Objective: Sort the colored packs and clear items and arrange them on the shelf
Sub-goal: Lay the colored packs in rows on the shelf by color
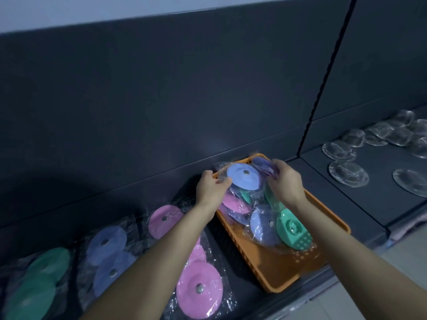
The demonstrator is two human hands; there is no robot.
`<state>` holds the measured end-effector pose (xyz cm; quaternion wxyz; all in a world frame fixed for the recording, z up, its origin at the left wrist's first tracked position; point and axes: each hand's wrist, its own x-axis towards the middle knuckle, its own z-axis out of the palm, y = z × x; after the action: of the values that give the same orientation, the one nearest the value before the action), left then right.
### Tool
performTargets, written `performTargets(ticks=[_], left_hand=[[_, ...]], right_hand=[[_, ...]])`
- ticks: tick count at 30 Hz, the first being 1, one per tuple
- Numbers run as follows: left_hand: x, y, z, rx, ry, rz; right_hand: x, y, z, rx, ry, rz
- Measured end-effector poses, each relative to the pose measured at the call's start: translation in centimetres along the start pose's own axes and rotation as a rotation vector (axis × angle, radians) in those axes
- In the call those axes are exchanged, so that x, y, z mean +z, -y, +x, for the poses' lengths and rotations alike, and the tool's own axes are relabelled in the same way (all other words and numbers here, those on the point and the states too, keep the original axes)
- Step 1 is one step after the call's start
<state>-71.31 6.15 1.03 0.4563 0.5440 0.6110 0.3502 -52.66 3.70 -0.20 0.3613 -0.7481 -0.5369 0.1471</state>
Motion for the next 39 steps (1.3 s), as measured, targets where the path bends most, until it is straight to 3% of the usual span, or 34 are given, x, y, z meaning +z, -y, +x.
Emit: performTargets(ticks=[7, 15, 21, 28, 39], left_hand=[[0.2, 0.0, -0.2, 0.14, -0.074, 0.097], [-0.5, -0.6, -1.3, 0.11, -0.161, -0.164], [-2.7, -1.5, -2.6, 0.014, -0.011, -0.503], [-7.9, 0.8, -4.7, 0.037, 0.005, -0.556], [-15.2, 5.3, -8.9, -0.048, -0.113, -0.594]], right_hand=[[0.4, -0.6, 0.2, -0.008, -0.12, 0.114], [-2.1, 2.3, -1.0, -0.03, -0.264, 0.495], [-1.9, 5.1, -3.2, -0.071, -0.225, 0.603], [-0.5, 8.1, -6.3, -0.135, -0.144, 0.628], [4.0, 13.0, -11.6, -0.235, 0.014, 0.626]])
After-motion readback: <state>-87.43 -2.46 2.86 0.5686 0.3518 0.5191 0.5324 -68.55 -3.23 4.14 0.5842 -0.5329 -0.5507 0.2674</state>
